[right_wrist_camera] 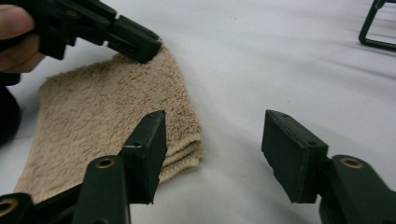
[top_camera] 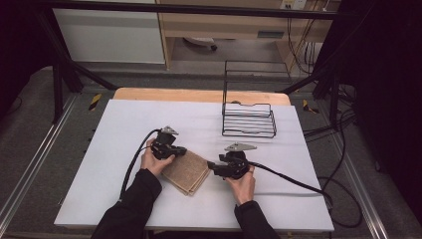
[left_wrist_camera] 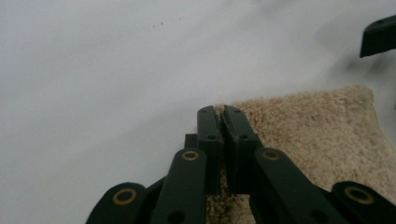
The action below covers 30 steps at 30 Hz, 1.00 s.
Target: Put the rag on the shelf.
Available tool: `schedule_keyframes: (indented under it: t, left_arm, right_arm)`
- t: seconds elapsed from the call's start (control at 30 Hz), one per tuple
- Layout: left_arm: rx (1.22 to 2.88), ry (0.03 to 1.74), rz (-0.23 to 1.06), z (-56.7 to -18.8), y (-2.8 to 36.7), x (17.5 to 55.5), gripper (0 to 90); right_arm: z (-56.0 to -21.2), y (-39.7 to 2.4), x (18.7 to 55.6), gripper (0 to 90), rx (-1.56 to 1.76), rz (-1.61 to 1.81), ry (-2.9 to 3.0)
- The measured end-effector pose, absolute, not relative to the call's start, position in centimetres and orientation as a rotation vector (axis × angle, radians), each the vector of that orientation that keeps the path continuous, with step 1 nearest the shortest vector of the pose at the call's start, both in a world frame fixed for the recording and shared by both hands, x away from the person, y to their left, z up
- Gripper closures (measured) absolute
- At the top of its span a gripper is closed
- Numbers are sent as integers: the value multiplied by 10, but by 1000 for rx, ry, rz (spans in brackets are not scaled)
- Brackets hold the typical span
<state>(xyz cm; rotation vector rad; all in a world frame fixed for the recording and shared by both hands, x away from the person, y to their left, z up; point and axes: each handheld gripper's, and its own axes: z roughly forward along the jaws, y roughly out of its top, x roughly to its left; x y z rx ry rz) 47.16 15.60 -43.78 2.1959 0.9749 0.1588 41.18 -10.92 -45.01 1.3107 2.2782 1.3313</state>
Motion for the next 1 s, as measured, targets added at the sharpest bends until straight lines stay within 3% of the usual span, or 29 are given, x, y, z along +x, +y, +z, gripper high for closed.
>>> schedule_keyframes:
  t: [0.17, 0.37, 0.43, 0.67, 0.87, 1.0]
  left_arm:
    - [2203, 964, 181, -440, 162, 465, 858]
    - [2181, 969, 180, -443, 164, 464, 851]
    - [2180, 972, 179, -443, 164, 464, 848]
    - [2151, 1009, 159, -445, 165, 466, 783]
    - [2141, 1033, 173, -446, 168, 467, 663]
    - [2139, 1035, 177, -445, 168, 467, 633]
  right_arm:
    - [-454, -98, 418, 567, 1366, 1341, 2279]
    - [-453, -87, 419, 838, 1344, 1320, 2310]
    - [-449, -87, 415, 874, 1342, 1327, 2304]
    - [-449, -87, 408, 873, 1393, 1302, 2301]
    - [-456, -87, 411, 659, 1368, 1212, 2269]
    - [-458, -85, 412, 651, 1399, 1233, 2296]
